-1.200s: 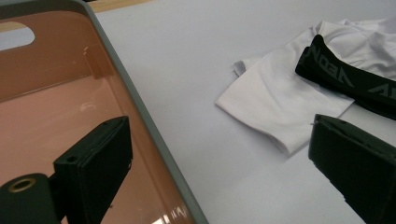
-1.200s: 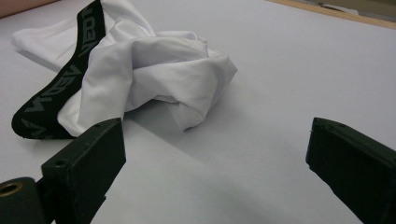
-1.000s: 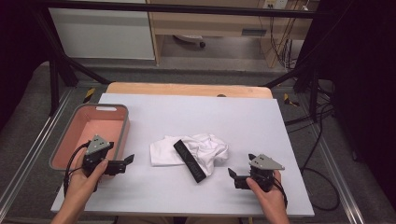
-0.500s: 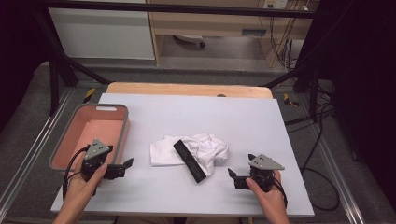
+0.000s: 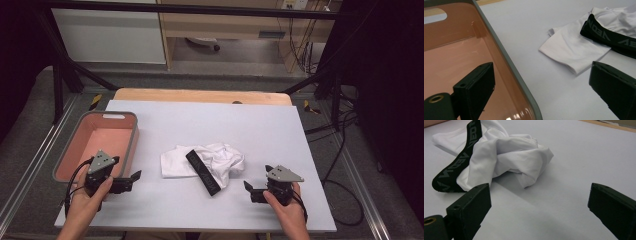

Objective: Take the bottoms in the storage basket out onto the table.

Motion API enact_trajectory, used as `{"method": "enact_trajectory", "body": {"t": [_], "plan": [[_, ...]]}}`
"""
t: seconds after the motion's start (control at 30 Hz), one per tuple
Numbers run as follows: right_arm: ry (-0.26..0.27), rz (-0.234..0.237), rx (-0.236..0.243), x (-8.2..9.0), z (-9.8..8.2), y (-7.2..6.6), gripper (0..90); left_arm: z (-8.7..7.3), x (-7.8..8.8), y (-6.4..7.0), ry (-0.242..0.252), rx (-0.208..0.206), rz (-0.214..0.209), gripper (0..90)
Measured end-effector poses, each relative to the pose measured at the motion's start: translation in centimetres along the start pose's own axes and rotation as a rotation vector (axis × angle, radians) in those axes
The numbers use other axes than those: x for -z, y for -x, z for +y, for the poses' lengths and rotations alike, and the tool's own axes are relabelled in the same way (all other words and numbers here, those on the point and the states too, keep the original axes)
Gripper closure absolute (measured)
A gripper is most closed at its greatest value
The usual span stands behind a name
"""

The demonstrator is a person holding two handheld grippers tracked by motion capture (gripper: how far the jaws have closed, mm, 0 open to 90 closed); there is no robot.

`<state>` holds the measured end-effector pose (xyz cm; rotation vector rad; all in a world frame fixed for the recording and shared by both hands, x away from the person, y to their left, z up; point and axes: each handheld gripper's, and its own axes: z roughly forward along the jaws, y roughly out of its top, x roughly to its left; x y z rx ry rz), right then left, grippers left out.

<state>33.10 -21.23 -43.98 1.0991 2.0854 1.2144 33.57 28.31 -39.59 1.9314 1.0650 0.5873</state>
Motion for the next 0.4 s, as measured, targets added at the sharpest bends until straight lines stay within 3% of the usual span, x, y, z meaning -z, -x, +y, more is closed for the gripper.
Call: {"method": "enact_trajectory", "body": {"t": [0.4], "plan": [[-0.029, -0.010, -0.006, -0.30, -0.21, -0.06, 5.0, -0.29, 0.70, 0.26, 0.001, -0.006, 0.000, 6.5]]}}
